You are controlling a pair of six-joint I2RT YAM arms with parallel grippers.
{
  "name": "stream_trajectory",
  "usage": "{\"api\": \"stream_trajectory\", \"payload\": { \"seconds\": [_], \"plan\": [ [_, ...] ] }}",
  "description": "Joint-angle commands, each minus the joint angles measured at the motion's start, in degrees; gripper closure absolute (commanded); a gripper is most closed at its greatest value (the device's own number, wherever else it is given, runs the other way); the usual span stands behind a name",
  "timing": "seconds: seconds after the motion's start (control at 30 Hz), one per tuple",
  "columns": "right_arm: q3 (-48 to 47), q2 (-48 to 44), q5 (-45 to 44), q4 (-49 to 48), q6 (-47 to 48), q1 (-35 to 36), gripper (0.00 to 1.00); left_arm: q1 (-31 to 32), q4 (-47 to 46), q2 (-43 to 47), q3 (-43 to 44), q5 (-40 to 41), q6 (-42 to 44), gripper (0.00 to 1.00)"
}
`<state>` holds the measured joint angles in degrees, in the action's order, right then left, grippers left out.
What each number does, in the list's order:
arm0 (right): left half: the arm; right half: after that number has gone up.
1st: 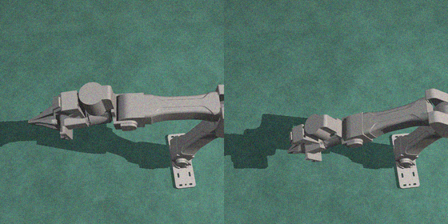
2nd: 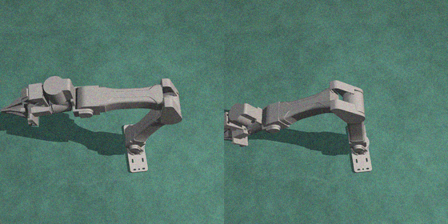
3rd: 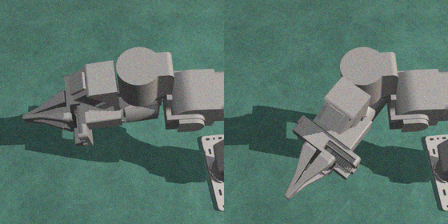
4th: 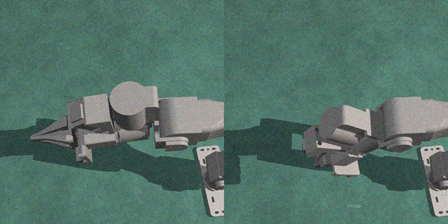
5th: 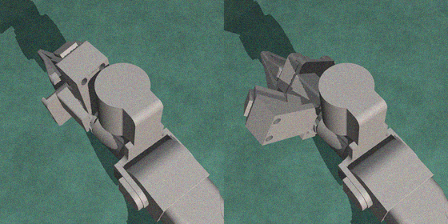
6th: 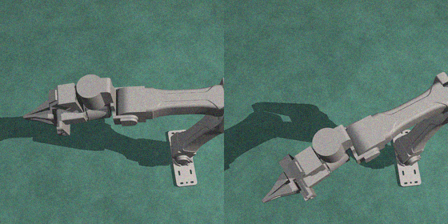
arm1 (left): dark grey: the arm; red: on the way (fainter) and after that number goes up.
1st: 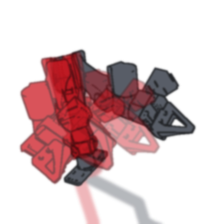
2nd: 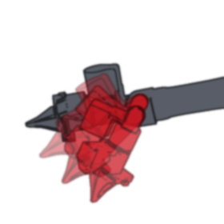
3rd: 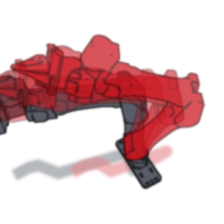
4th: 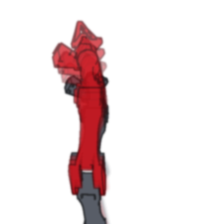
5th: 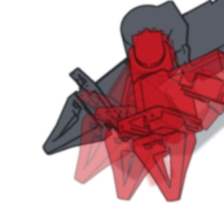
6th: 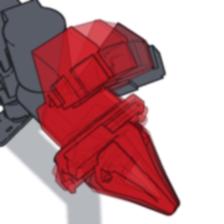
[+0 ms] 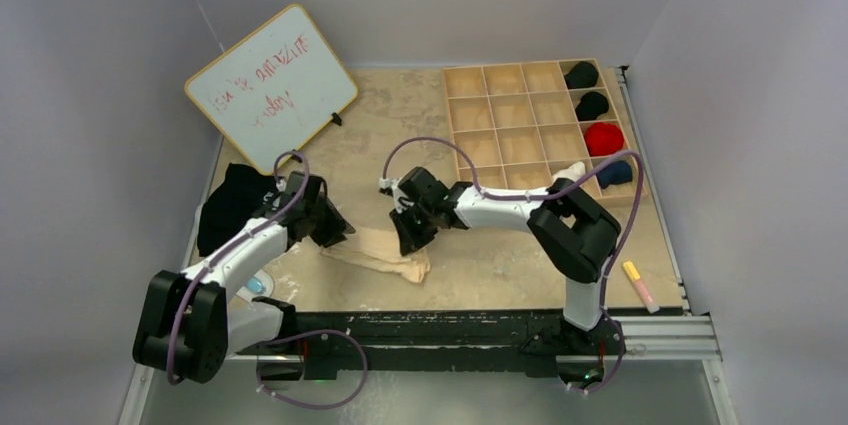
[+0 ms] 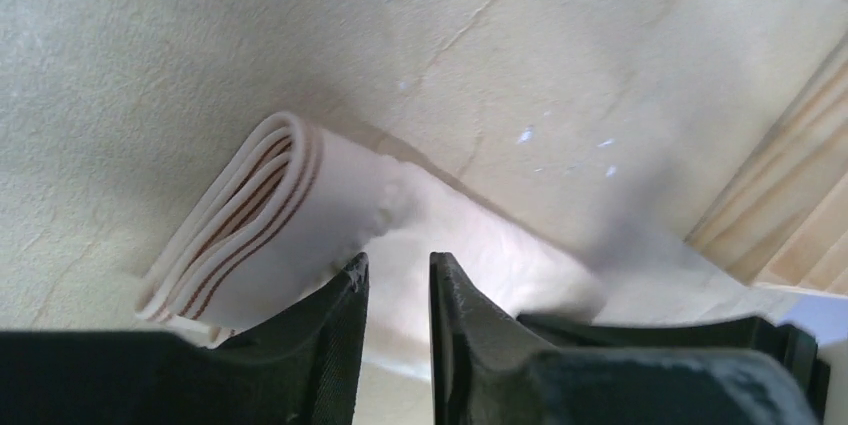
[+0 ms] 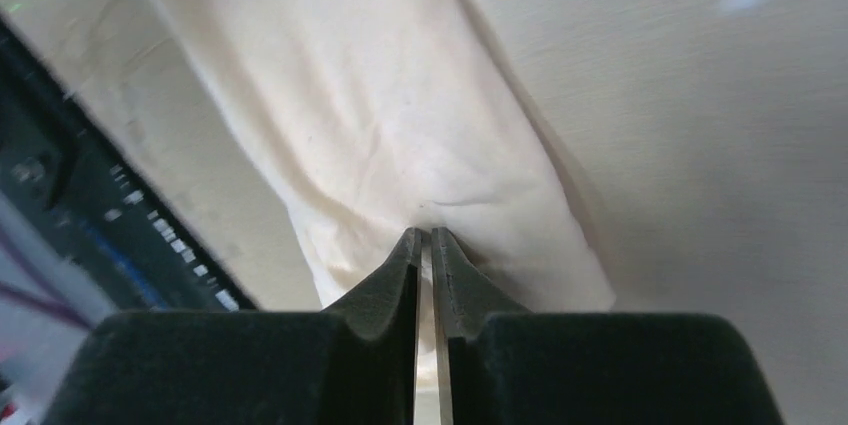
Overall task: Roll the underwear
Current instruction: Fold the underwear at the center of the board.
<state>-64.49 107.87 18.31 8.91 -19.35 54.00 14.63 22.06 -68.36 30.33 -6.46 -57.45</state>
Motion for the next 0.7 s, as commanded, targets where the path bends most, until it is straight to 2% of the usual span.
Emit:
{"api": "stream_trajectory", "payload": {
  "seconds": [0.0, 0.1, 0.17, 0.3, 0.47, 0.67],
  "plan": [
    [-5.82, 1.77, -12.2, 6.56, 10.02, -3.65, 0.88, -0.3, 1.12, 4.05, 4.57, 2.88, 1.94, 0.66],
    [-12.49, 3.42, -14.74, 10.66, 11.49, -5.42, 0.85, -0.23, 1.97, 5.88, 6.52, 3.4, 3.08, 0.49],
    [-13.68, 1.76, -13.53, 10.73, 11.15, -5.72, 0.81, -0.26, 2.3, 6.37, 7.65, 3.95, 4.73, 0.42],
    [-9.34, -4.1, -2.58, 6.83, 6.74, -5.75, 0.72, -0.3, 2.87, 3.7, 11.04, 3.52, 9.51, 0.33],
    [0.61, -9.22, 4.44, -0.22, -2.12, -5.72, 0.59, -0.31, 1.77, -4.69, 16.46, -2.18, 16.12, 0.3],
    [8.47, -11.16, 5.86, -3.77, -7.76, -5.79, 0.49, -0.26, -1.29, -13.69, 19.92, -7.46, 20.59, 0.3]
  ]
}}
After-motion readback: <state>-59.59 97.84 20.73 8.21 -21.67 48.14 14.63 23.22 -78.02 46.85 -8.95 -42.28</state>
